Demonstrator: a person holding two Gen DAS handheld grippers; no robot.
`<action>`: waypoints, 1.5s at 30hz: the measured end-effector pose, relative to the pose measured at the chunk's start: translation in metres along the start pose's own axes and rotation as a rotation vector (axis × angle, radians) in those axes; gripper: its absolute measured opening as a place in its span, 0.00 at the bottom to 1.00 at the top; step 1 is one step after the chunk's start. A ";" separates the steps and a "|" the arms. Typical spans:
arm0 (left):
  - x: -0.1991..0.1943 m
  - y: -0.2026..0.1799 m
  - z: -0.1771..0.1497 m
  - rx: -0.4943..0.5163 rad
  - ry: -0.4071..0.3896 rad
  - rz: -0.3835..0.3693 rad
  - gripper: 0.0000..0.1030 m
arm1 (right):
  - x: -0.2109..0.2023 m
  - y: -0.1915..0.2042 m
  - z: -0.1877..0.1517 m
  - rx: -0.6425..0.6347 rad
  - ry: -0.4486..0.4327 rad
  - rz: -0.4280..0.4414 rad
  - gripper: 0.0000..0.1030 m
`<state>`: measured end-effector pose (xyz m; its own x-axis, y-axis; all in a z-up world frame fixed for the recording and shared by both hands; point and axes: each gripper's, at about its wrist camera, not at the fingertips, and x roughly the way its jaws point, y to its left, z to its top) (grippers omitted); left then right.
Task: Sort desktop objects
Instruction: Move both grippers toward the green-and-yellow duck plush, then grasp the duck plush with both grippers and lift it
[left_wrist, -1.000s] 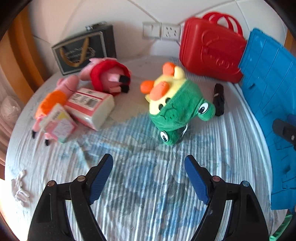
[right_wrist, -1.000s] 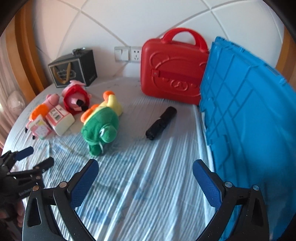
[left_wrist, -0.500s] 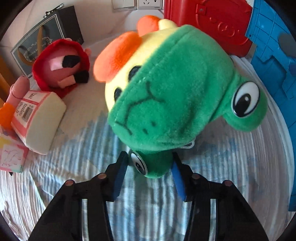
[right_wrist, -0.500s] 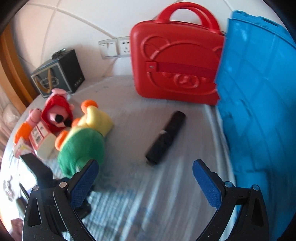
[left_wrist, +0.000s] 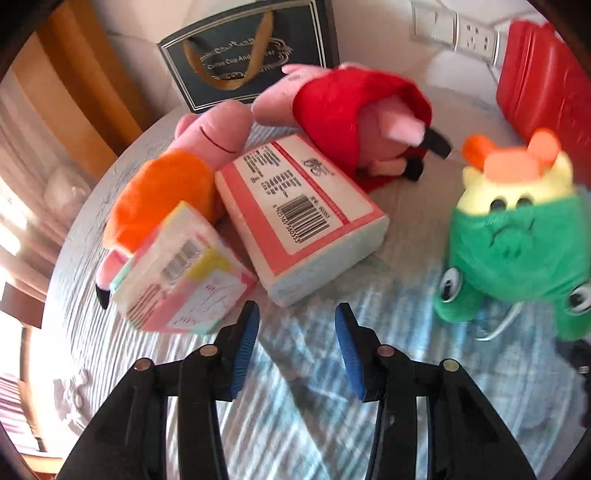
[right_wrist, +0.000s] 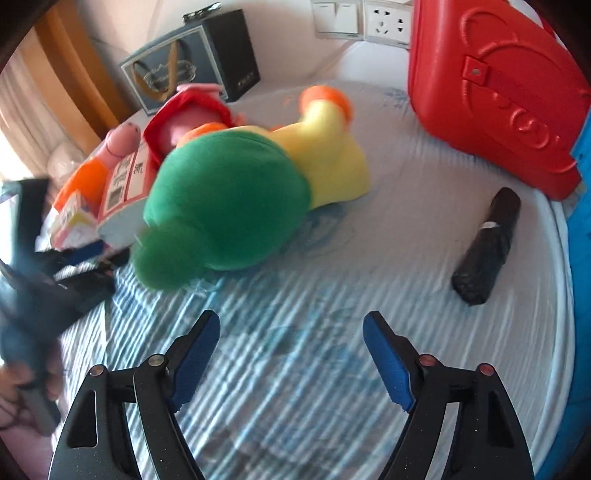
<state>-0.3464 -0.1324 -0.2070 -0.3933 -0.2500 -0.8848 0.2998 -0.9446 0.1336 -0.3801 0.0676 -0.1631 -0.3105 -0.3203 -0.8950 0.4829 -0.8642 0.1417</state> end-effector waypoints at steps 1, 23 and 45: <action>-0.009 0.000 -0.001 -0.021 0.007 -0.045 0.42 | -0.003 -0.001 -0.002 0.008 -0.003 -0.004 0.79; -0.010 -0.076 -0.003 0.074 0.088 -0.183 0.51 | -0.071 -0.065 0.035 0.099 -0.184 -0.043 0.86; -0.043 -0.090 -0.008 0.262 0.001 -0.227 0.76 | -0.014 -0.032 -0.001 0.086 0.020 0.075 0.66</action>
<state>-0.3498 -0.0346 -0.1848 -0.4234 -0.0274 -0.9055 -0.0282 -0.9987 0.0435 -0.3901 0.1007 -0.1553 -0.2597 -0.3781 -0.8886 0.4315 -0.8687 0.2435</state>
